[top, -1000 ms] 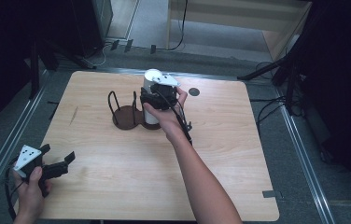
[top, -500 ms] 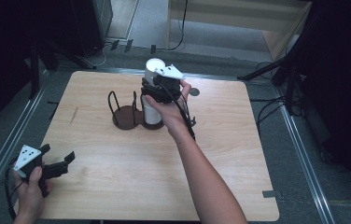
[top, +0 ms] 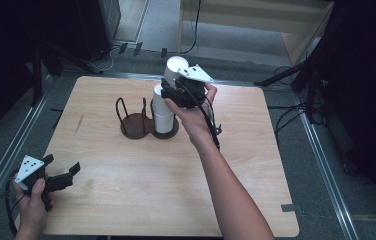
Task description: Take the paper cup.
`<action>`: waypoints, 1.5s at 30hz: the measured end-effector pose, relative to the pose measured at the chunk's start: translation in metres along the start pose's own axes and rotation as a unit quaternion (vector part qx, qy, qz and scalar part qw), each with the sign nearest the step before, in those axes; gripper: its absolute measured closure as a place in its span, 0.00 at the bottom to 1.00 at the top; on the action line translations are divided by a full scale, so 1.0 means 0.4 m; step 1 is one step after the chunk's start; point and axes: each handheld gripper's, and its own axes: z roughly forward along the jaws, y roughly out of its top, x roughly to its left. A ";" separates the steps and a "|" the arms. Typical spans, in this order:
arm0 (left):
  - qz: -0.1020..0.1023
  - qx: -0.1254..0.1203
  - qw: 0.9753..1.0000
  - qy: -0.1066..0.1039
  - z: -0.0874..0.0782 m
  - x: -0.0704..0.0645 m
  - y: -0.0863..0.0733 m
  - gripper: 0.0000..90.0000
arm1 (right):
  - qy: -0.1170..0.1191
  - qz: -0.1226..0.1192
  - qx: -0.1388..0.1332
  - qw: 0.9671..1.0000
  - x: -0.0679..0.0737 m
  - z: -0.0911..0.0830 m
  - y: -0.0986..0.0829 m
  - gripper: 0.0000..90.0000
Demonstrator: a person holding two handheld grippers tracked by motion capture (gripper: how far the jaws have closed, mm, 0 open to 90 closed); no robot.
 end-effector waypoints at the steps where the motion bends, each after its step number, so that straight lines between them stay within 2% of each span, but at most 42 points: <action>1: 0.000 0.000 1.000 0.000 0.000 0.000 0.000 0.00 | 0.000 0.001 0.000 1.000 -0.004 -0.004 -0.001 0.33; 21: 0.000 0.001 1.000 0.002 0.000 0.000 0.000 0.00 | -0.039 0.019 0.002 0.999 -0.131 -0.100 -0.046 0.33; 32: -0.003 -0.002 1.000 0.002 -0.001 0.000 0.000 0.00 | -0.047 0.022 0.003 0.999 -0.162 -0.130 -0.063 0.33; 45: -0.001 -0.003 1.000 0.001 -0.002 0.000 0.000 0.00 | -0.054 0.022 0.005 0.998 -0.182 -0.156 -0.084 0.33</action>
